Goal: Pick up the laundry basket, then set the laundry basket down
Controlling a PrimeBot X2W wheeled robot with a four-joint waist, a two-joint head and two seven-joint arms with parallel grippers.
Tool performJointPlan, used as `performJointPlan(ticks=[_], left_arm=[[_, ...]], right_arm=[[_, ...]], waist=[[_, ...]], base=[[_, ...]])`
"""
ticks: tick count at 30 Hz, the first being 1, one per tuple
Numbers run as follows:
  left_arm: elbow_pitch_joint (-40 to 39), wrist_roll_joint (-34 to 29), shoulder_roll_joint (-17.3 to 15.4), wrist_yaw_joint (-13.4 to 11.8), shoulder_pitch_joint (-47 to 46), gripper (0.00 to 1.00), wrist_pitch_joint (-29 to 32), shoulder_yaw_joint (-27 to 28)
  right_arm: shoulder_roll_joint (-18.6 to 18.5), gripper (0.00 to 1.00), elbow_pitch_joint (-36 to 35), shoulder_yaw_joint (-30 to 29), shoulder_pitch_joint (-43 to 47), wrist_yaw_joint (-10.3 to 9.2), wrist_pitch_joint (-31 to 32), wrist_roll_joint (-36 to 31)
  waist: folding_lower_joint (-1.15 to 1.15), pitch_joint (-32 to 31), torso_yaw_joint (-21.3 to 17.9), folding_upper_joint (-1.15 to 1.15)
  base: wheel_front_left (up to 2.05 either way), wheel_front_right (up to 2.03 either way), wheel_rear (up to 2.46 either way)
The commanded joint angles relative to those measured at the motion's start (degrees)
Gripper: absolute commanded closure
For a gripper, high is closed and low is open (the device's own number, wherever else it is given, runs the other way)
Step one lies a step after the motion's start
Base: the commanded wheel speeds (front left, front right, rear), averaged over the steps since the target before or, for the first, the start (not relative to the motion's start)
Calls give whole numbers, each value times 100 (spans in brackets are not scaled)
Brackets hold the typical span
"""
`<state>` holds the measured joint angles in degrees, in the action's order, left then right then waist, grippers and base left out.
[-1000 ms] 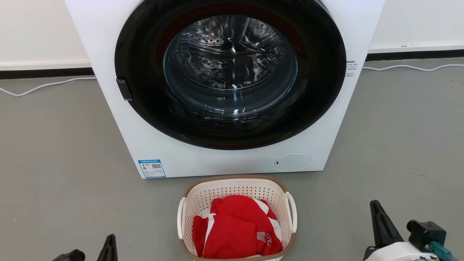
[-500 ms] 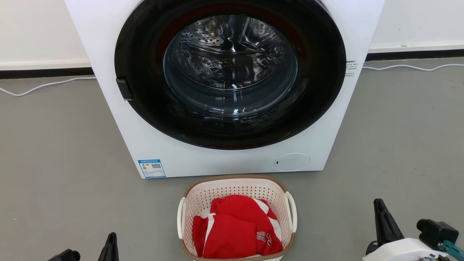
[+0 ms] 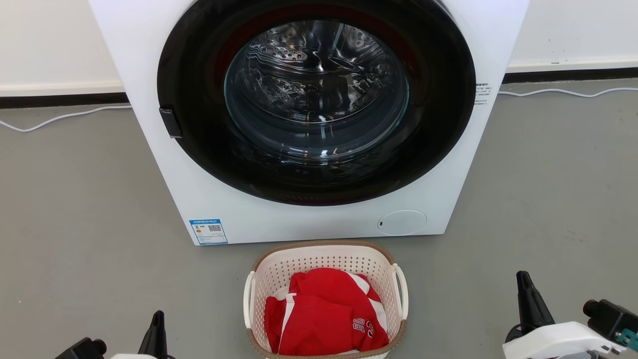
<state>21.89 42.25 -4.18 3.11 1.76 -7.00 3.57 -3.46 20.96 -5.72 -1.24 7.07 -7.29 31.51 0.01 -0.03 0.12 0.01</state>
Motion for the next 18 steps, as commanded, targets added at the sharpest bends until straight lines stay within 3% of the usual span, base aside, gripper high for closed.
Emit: performJointPlan(ticks=[1,18], left_arm=[[-176,103,-67,62,-278,100,12,95],[-305,1145,-25,142,-389,100,298,139]], right_arm=[[-53,100,-192,-3,-221,16,36,137],[-29,100,-299,-21,-279,21,323,1400]], waist=[[-1,0,0,-1],[-1,4,-3,-1]], base=[[0,0,0],[0,0,0]])
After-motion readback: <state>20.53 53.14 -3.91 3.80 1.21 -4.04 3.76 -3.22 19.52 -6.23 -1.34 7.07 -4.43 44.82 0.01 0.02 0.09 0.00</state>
